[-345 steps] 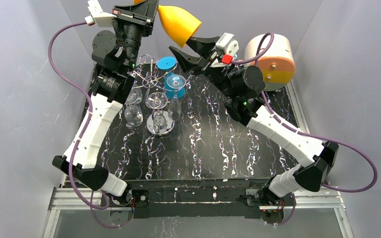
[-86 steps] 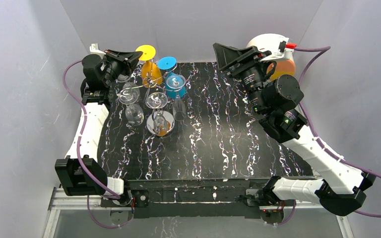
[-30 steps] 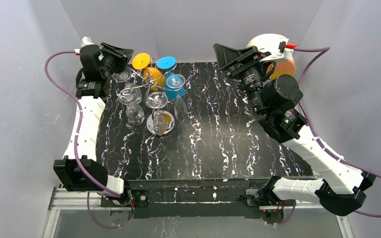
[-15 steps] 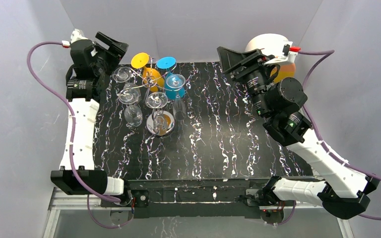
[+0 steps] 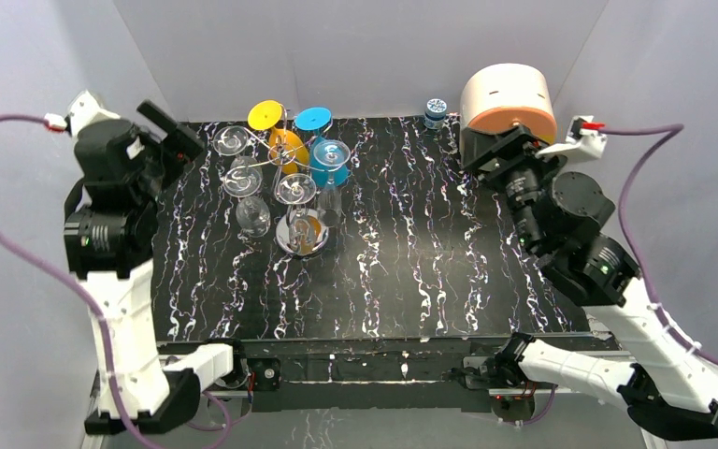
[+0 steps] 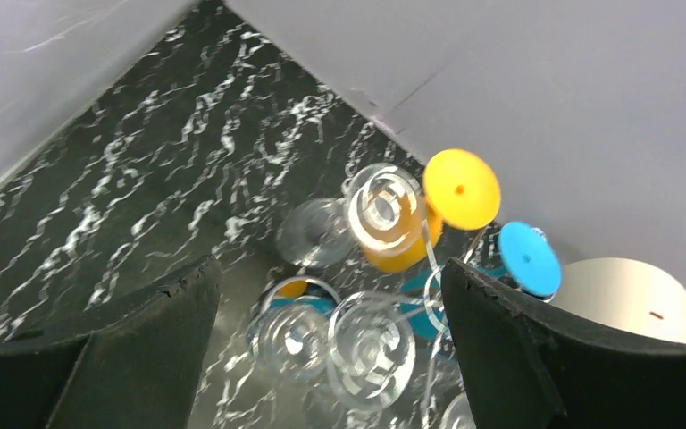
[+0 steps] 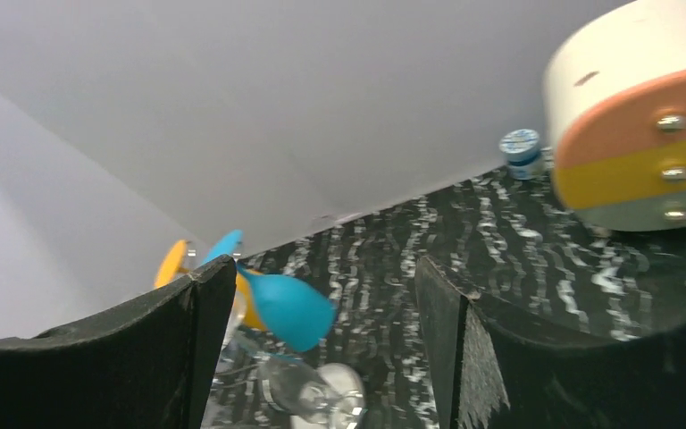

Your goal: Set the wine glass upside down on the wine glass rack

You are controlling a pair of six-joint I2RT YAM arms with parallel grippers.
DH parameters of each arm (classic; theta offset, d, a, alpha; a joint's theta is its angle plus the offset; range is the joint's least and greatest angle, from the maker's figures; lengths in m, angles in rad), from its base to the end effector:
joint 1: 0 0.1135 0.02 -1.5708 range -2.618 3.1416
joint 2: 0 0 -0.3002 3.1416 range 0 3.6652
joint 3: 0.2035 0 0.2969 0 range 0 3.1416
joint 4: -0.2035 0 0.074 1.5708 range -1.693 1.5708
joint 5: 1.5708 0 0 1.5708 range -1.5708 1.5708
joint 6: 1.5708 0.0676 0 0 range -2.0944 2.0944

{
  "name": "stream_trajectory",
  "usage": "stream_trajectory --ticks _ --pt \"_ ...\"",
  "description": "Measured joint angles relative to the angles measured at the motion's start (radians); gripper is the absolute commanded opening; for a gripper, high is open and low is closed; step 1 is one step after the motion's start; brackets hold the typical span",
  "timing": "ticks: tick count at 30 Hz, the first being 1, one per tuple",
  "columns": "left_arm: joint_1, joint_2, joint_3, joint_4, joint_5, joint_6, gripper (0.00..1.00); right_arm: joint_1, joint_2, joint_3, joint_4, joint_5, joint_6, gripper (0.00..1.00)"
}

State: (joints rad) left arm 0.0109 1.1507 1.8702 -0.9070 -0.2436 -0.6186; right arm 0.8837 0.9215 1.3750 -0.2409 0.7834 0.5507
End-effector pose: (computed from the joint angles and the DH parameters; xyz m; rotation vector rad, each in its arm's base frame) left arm 0.2137 0.0186 0.5983 -0.7101 1.6085 -0.2291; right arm 0.1591 0.1187 0.5597 0.4383 1.3851 0.6506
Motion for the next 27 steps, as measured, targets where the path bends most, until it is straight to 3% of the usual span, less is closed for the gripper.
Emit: stream_trajectory --ticks 2,12,19,27 --pt "0.0 -0.065 -0.021 -0.051 -0.03 0.015 0.98 0.0 -0.042 -0.016 -0.054 0.045 -0.028 0.83" --pt "0.0 -0.327 -0.095 -0.111 -0.056 0.142 0.98 0.0 -0.14 -0.01 -0.124 0.231 -0.256 0.85" --pt "0.0 -0.338 -0.074 -0.127 -0.061 0.22 0.98 0.0 -0.163 -0.01 -0.014 0.291 -0.433 0.98" --pt "0.0 -0.327 0.064 -0.179 -0.085 0.281 0.98 0.0 -0.16 0.001 0.119 0.318 -0.633 0.99"
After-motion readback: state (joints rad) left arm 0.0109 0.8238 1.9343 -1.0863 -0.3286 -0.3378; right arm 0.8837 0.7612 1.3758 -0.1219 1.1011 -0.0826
